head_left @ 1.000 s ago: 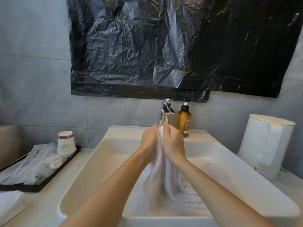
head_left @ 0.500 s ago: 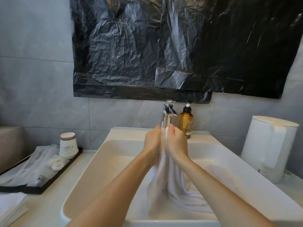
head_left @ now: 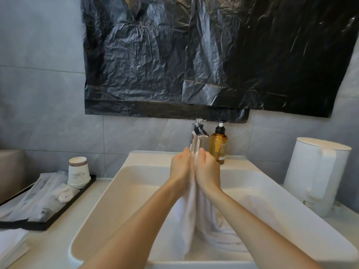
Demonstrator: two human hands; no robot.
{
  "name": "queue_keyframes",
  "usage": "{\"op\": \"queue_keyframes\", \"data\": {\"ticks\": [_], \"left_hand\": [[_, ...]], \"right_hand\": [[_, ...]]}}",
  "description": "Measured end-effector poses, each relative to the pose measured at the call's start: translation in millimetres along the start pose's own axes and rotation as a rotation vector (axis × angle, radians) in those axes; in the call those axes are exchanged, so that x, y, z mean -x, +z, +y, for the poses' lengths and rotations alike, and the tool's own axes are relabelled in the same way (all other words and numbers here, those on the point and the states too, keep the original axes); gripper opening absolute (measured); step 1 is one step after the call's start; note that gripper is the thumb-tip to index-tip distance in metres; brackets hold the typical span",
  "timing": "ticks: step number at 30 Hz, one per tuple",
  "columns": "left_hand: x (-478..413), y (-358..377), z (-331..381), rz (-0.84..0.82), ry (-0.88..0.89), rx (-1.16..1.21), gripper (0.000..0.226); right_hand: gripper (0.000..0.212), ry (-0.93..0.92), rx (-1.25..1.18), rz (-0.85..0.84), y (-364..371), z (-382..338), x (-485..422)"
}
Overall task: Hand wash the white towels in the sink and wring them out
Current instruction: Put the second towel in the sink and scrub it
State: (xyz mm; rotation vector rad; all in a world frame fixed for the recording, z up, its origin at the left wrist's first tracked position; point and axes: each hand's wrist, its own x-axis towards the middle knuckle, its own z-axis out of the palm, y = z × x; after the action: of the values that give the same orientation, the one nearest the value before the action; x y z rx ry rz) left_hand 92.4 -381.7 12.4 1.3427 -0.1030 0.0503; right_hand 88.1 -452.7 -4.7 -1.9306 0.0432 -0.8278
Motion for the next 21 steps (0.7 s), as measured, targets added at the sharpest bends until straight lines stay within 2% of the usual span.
{"op": "queue_keyframes", "data": {"ticks": [4,7,8,11,12,15,17,19,20,21], "left_hand": [[-4.9,-1.0,-4.5,0.028,0.077,-0.037,0.040],[-0.6,4.2,-5.7,-0.044,0.068,-0.002,0.040],[-0.5,5.4,-6.0,-0.055,0.071,-0.010,0.041],[-8.2,-1.6,-2.4,0.032,0.080,-0.056,0.044],[-9.7,-3.0,-2.3,0.039,0.071,-0.041,0.044],[-3.0,1.4,-4.4,-0.038,0.053,0.038,0.042],[-4.1,1.3,-3.7,-0.029,0.049,0.021,0.042],[-10.5,-5.0,-3.5,0.007,0.046,-0.007,0.044],[-10.6,-7.0,-3.4,-0.004,0.046,0.003,0.043],[-11.6,-8.7,-4.7,-0.017,0.088,-0.015,0.041]], "right_hand": [[0.036,-0.207,0.111,-0.018,3.8,6.6,11.3],[0.041,0.009,0.049,0.058,-0.5,6.0,-8.2],[0.040,-0.001,0.051,0.077,-0.8,5.8,-7.1],[0.036,-0.235,0.052,-0.013,3.2,2.8,13.9],[0.037,-0.229,0.046,-0.027,3.6,1.5,13.0],[0.042,0.026,0.000,0.057,1.2,0.9,-9.5],[0.039,-0.072,0.003,0.020,0.5,4.0,-2.7],[0.039,-0.152,-0.062,-0.137,0.3,3.8,7.8],[0.039,-0.119,-0.115,-0.156,-3.4,1.8,6.2],[0.041,-0.059,-0.176,-0.105,-8.6,-0.7,-1.3]]}}
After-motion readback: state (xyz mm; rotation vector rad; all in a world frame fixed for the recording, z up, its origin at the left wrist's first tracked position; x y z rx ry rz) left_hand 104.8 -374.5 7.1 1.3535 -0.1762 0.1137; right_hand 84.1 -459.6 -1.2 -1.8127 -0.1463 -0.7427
